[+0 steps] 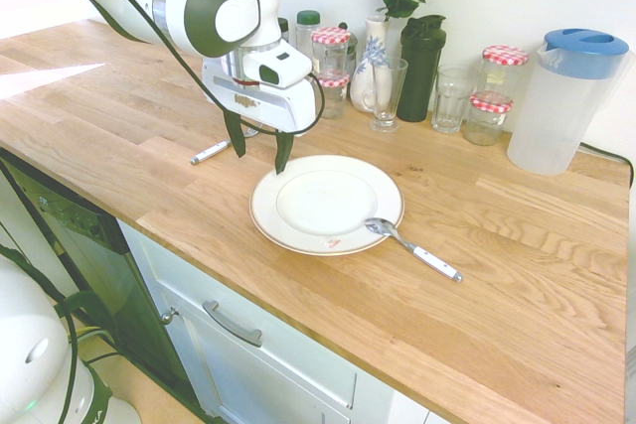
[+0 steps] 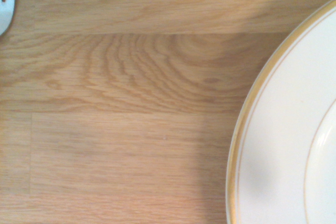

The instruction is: Put the fork into the plate

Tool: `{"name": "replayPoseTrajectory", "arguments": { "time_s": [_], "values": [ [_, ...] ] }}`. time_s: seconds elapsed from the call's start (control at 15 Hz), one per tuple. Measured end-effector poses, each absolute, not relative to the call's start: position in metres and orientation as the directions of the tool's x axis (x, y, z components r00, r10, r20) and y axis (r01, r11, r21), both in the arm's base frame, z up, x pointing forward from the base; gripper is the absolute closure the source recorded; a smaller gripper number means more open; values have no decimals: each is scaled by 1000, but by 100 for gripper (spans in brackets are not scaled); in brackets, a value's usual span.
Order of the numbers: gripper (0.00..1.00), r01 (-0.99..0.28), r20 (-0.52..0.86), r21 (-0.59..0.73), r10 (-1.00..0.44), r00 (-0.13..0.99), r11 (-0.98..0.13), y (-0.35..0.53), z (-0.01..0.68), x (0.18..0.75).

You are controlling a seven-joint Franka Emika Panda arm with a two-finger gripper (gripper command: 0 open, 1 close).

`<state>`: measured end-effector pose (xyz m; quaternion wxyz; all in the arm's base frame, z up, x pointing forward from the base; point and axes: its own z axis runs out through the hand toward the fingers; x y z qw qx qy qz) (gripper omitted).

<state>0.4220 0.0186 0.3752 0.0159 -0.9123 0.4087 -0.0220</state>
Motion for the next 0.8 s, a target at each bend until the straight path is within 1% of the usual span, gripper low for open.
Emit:
{"name": "replayPoseTrajectory", "arguments": {
  "time_s": [0.47,0.8],
  "values": [
    [0,-731,22,-73,-734,678,-678,26,383,427],
    [0,-708,9,-95,-712,702,-699,59,402,433]
  ]
}}
